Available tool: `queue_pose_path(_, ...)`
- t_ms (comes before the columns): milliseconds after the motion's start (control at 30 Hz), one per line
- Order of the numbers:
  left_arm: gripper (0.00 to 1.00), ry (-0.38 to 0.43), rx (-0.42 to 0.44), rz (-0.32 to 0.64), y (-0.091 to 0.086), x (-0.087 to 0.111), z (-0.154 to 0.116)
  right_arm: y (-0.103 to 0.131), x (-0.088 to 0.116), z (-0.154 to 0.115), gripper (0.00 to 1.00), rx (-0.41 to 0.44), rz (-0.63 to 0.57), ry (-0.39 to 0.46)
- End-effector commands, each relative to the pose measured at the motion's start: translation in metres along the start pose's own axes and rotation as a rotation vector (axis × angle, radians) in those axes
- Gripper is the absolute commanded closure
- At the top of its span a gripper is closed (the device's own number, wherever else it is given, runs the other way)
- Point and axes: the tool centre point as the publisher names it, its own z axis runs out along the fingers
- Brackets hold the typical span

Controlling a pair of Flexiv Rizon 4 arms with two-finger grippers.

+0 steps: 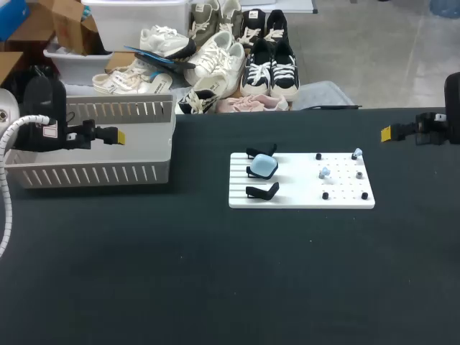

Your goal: Pick up each earbud case from the left stands, insert the matching earbuds, close the lid, and place the case in the box.

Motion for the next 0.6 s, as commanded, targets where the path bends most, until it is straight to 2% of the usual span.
queue_pose_path(33,0.00,0.005,-0.001,0.000,0.000,-0.001,0.000,-0.001,-0.001,0.000,0.00,-0.004,-0.001,0.002)
queue_pose_path(233,0.00,-0.002,0.008,0.020,-0.002,-0.004,0.002,-0.001,-0.001,0.000,0.00,-0.004,-0.001,0.002)
queue_pose_path(533,0.00,0.011,0.146,0.275,-0.043,-0.017,0.024,-0.001,-0.001,0.000,0.00,-0.004,-0.001,0.002)
queue_pose_path(600,0.00,-0.011,0.176,0.326,-0.051,-0.021,0.029,-0.001,-0.001,0.000,0.00,-0.004,-0.001,0.002)
